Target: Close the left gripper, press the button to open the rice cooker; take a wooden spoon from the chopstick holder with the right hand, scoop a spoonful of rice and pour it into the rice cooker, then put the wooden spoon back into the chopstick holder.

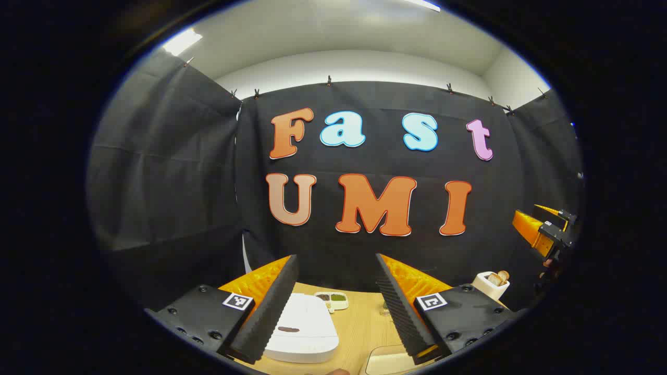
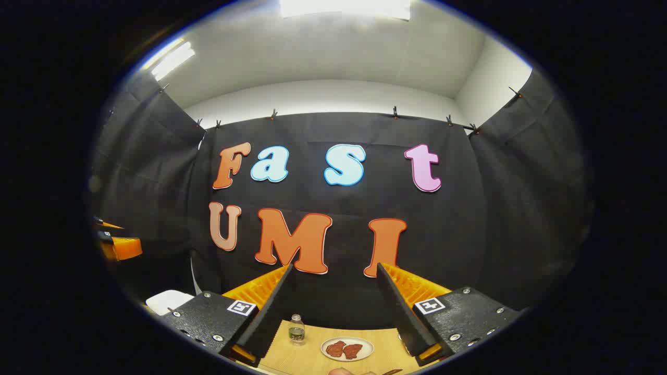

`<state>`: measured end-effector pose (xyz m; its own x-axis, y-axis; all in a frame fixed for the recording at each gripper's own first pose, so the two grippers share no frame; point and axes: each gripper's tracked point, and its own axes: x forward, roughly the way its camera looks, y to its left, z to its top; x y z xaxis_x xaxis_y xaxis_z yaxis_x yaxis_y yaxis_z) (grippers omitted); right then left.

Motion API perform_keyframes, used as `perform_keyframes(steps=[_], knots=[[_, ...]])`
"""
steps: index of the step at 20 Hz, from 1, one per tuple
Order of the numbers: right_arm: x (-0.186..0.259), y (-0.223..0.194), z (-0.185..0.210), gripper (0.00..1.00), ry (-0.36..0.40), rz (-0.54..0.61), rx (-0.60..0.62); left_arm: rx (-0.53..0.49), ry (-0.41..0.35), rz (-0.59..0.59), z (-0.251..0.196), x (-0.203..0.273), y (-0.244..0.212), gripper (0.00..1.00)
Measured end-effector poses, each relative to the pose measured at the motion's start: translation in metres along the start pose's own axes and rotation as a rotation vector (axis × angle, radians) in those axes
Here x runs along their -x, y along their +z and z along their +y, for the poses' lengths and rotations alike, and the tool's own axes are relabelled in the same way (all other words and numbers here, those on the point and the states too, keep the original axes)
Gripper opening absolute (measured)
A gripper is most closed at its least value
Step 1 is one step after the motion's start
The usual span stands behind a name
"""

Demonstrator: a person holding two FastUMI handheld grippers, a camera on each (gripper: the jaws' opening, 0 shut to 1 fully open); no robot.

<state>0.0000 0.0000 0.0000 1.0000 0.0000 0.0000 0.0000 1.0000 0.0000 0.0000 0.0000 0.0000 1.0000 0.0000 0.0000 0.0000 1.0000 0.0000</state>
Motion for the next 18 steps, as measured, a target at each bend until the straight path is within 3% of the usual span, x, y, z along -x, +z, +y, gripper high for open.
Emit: perform_keyframes(steps=[6,7,8,11,18], knots=[[0.01,-0.01,-0.013,0.97,-0.023,0.025,0.018,-0.049,-0.07,0.02,-0.032,-0.001,-0.012,0.97],[0.011,-0.01,-0.014,0.92,-0.026,0.027,0.019,-0.054,-0.08,0.017,-0.035,-0.001,-0.011,0.97],[0.011,-0.011,-0.015,0.98,-0.027,0.03,0.019,-0.055,-0.085,0.016,-0.038,-0.002,-0.012,0.97],[0.009,-0.014,-0.012,0.95,-0.02,0.037,0.017,-0.051,-0.09,0.022,-0.039,-0.001,-0.015,0.97],[0.001,-0.011,0.004,0.98,0.011,0.034,-0.008,-0.065,-0.068,-0.009,-0.029,0.005,-0.006,0.97]])
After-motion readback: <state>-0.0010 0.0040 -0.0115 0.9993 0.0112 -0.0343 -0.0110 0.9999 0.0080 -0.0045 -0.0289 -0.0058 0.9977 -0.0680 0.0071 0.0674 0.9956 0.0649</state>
